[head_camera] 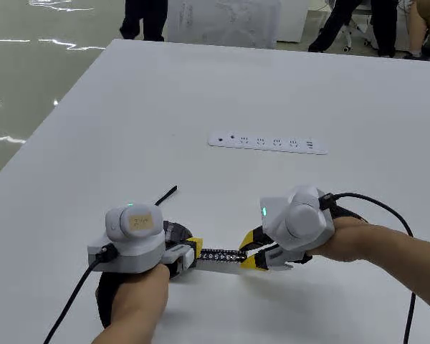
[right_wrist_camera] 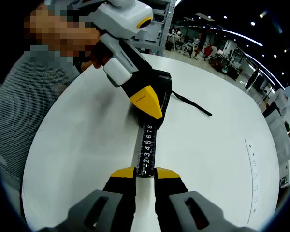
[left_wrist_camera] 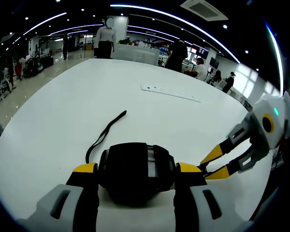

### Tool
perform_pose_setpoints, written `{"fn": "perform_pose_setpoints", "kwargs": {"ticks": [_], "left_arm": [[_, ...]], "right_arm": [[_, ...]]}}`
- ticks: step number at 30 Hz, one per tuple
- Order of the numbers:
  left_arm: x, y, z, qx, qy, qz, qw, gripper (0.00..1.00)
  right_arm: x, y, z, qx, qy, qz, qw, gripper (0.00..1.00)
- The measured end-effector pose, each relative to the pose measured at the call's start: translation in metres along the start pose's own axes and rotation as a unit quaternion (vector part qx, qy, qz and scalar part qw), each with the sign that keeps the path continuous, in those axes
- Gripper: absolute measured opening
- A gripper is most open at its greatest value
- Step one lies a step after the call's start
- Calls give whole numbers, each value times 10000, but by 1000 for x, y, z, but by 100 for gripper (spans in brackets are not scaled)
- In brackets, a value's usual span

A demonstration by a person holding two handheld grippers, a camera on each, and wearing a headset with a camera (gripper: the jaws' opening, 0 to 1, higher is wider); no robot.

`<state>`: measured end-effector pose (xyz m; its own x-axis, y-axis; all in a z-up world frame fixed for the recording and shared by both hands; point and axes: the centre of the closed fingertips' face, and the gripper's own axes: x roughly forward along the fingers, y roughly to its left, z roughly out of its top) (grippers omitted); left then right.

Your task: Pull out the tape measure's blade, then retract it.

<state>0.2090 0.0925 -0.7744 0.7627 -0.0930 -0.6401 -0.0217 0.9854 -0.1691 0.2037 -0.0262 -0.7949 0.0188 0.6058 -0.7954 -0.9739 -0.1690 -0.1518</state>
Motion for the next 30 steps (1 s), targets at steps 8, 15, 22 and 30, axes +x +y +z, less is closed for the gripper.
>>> {"fn": "perform_pose_setpoints", "kwargs": {"ticks": [8,15,22,30], "left_arm": [[-1,1,-2,-12,3,4,10000,58],[-4,-1,-3,-15,6,6,10000,58],[3,5,1,-29,15,16,10000,58],[4,4,0,-17,20,9,10000,58]], "right_arm": [[1,1,2,-6,-7,3,10000,13],[2,1,5,-15,-12,8,10000,13],[5,1,7,-14,-13,8,10000,13],[7,1,10,-3,-22,11,10000,13]]}}
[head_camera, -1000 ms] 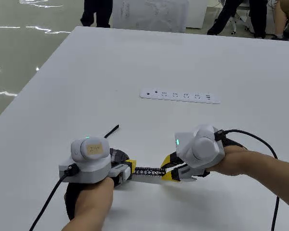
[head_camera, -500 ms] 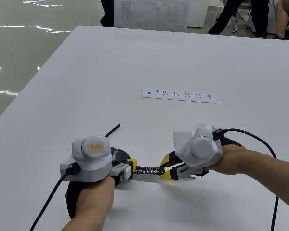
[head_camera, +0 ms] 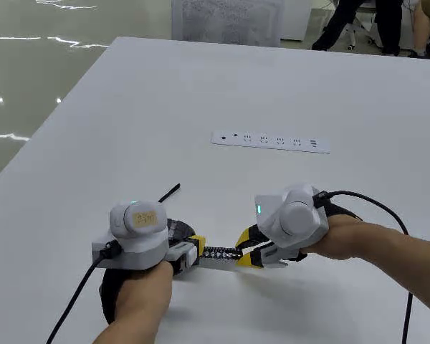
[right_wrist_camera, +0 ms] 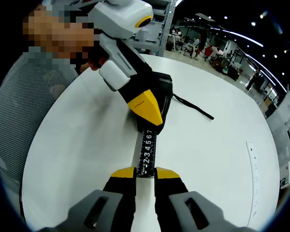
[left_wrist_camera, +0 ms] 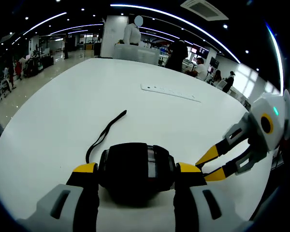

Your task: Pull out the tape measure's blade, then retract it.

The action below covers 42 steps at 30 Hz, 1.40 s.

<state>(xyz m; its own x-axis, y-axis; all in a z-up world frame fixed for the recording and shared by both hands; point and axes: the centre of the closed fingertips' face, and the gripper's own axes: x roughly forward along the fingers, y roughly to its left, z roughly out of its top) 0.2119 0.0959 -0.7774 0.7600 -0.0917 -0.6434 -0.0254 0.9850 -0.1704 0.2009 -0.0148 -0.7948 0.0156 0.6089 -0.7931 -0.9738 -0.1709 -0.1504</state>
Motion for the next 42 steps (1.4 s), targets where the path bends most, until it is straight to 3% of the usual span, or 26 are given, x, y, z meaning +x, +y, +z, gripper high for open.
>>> {"fn": "perform_pose_setpoints", "kwargs": {"ticks": [5,9,21,25,35,37,42], "left_arm": [[-1,1,-2,-13,-6,-4,10000,58],[-7,-4,-6,-15,-8,-3,10000,58],[-9,-5,-4,-16,-11,11,10000,58],[-1,-2,2,-17,-6,4,10000,58],[-5,-2,-3,-19,-5,15,10000,58],[0,2,0,-23,-2,16,10000,58],[3,0,2,-23,3,-10,10000,58]], "right_arm": [[1,0,3,-3,-5,-1,10000,13],[3,-1,4,-14,-8,1,10000,13],[6,-1,7,-2,-21,-4,10000,13],[8,-2,9,-3,-25,-4,10000,13],[11,-3,12,8,-39,-25,10000,13],[11,-3,12,2,-39,-28,10000,13],[11,-3,15,-8,-32,-33,10000,13]]}}
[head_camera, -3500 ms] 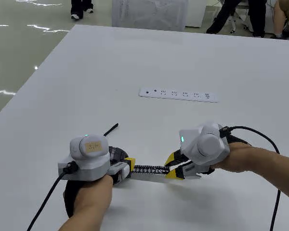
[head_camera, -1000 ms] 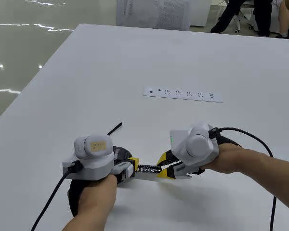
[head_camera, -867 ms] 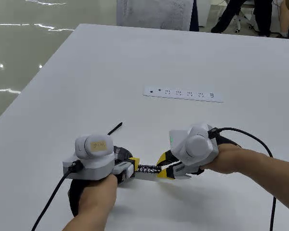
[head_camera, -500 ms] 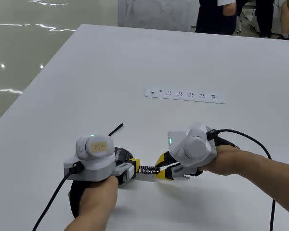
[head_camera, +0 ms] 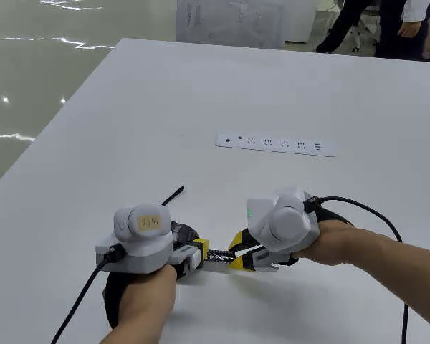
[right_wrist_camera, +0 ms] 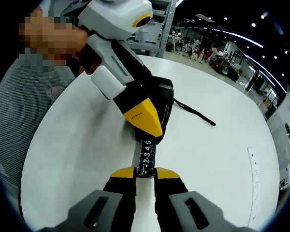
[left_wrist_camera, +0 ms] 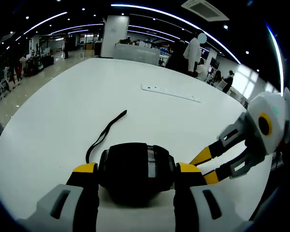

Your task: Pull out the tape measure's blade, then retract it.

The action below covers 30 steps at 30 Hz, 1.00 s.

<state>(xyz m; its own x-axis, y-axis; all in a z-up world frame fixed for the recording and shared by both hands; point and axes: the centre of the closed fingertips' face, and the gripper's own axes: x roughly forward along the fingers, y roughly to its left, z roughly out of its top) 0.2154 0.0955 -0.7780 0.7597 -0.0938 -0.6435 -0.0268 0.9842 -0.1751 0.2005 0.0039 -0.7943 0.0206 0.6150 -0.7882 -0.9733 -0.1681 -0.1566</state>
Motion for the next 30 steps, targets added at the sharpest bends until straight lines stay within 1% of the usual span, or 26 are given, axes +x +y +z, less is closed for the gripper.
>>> {"fn": "perform_pose_setpoints", "kwargs": {"ticks": [1,3,7,11,17,19,23,25,29,30], "left_arm": [[0,0,0,-5,3,0,10000,58],[-5,-1,-4,-15,1,-3,10000,58],[-5,0,-4,-18,-1,-1,10000,58],[-9,-3,-7,-10,0,5,10000,58],[-5,2,-2,-12,10,7,10000,58],[-2,1,-1,-8,-4,14,10000,58],[-9,-3,-7,-1,3,7,10000,58],[-9,-3,-6,2,3,6,10000,58],[-3,-1,-2,5,10,-10,10000,58],[-6,-1,-4,3,8,-11,10000,58]], "right_arm": [[0,0,0,-7,1,0,10000,13],[0,0,0,-12,-1,-5,10000,13],[1,0,2,-20,9,-5,10000,12],[2,0,2,-23,13,-2,10000,12],[4,0,3,-15,6,-3,10000,13],[4,-1,3,-15,12,-10,10000,13],[5,-1,3,-9,2,-15,10000,12],[6,0,3,-6,2,-13,10000,13],[7,0,5,-9,-13,-14,10000,12],[7,0,5,-17,-16,-13,10000,12]]}}
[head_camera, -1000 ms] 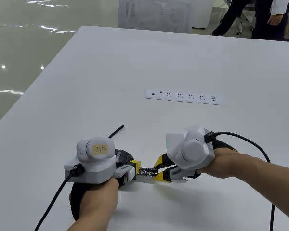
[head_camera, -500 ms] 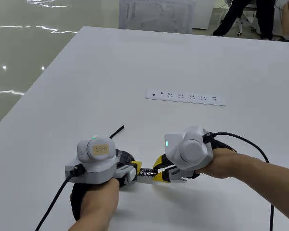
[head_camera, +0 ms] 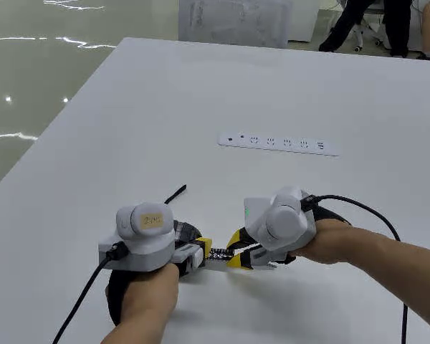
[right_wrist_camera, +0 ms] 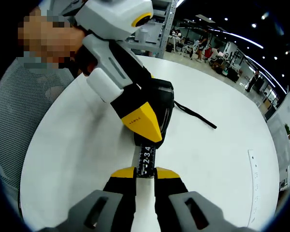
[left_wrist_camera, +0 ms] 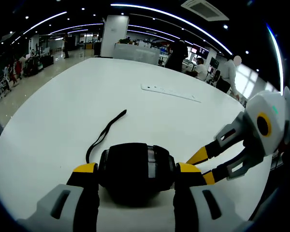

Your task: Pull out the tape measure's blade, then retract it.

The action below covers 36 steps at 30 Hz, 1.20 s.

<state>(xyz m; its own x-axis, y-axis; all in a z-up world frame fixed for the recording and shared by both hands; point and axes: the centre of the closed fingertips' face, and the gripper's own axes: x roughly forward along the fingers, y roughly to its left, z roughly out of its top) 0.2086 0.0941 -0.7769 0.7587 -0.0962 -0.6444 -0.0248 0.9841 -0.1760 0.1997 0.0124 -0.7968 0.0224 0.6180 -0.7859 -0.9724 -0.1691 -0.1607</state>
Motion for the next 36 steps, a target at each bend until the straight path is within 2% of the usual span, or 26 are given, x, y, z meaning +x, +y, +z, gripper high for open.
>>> {"fn": "perform_pose_setpoints", "kwargs": {"ticks": [1,5,7,11,27,36], "left_arm": [[-5,-2,-4,-2,-6,-2,10000,58],[-2,1,0,4,-4,-5,10000,58],[1,-2,1,10,1,-18,10000,58],[-4,-1,-2,-3,-1,-17,10000,58],[0,3,0,-35,12,-40,10000,58],[-2,1,-2,-47,2,-32,10000,58]], "right_arm": [[0,0,0,1,-5,1,10000,12],[2,1,3,-2,-17,5,10000,13],[2,1,4,9,-26,2,10000,13],[5,0,6,0,-37,-6,10000,13],[13,-3,15,-3,-80,-13,10000,13],[18,-4,18,26,-84,-28,10000,13]]}}
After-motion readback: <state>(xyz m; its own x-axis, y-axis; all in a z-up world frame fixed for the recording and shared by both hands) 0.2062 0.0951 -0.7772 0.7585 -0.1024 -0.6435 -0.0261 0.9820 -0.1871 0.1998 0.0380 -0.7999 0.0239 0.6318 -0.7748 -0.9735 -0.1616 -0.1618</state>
